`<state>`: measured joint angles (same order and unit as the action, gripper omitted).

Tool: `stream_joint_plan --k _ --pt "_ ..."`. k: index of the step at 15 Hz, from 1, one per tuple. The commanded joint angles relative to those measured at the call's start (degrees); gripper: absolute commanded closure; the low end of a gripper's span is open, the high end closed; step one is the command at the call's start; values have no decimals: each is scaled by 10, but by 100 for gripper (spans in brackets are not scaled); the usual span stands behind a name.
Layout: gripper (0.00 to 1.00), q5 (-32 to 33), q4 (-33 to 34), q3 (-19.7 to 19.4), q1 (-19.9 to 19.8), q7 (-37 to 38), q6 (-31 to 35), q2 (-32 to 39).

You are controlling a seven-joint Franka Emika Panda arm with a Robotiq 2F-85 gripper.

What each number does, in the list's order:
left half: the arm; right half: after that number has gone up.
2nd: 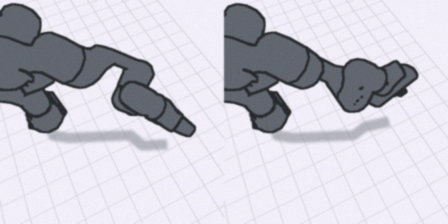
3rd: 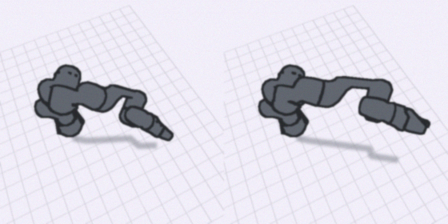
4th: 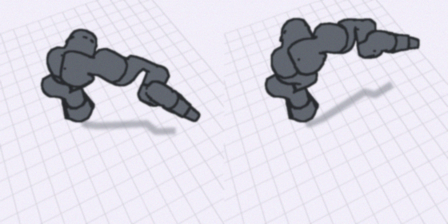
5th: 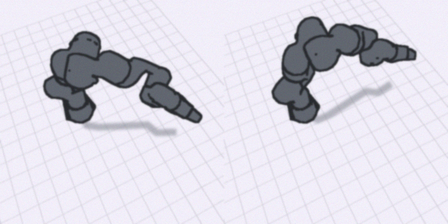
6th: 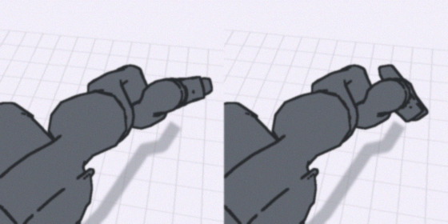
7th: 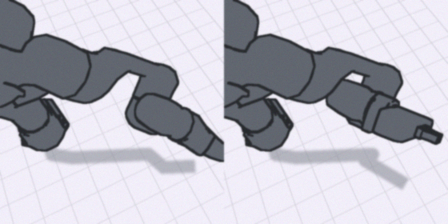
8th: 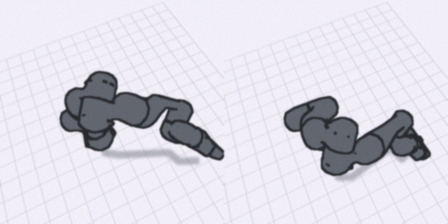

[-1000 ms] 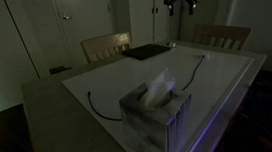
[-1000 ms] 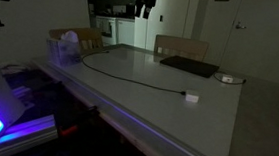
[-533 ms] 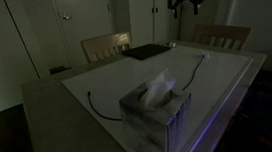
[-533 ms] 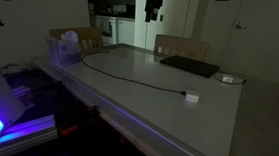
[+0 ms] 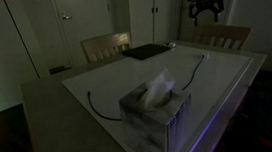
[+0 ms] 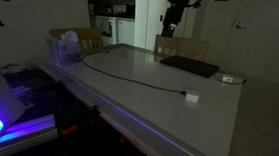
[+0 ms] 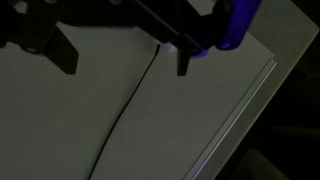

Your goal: Coil up the phone charger

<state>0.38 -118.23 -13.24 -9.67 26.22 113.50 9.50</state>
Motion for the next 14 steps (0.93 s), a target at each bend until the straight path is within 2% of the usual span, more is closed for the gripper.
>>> stream_joint_plan --k 1,2,4,6,10,14 --pt "0 -94 -3 0 -35 -108 11 25" --pt "0 -50 1 -6 -22 -57 0 14" --pt "0 -79 1 -6 -32 -92 0 23" --pt "0 -66 -5 -5 -26 -83 14 21" --pt "0 24 -15 -10 -11 -48 151 39" --pt "0 35 -16 -16 -19 -52 214 58"
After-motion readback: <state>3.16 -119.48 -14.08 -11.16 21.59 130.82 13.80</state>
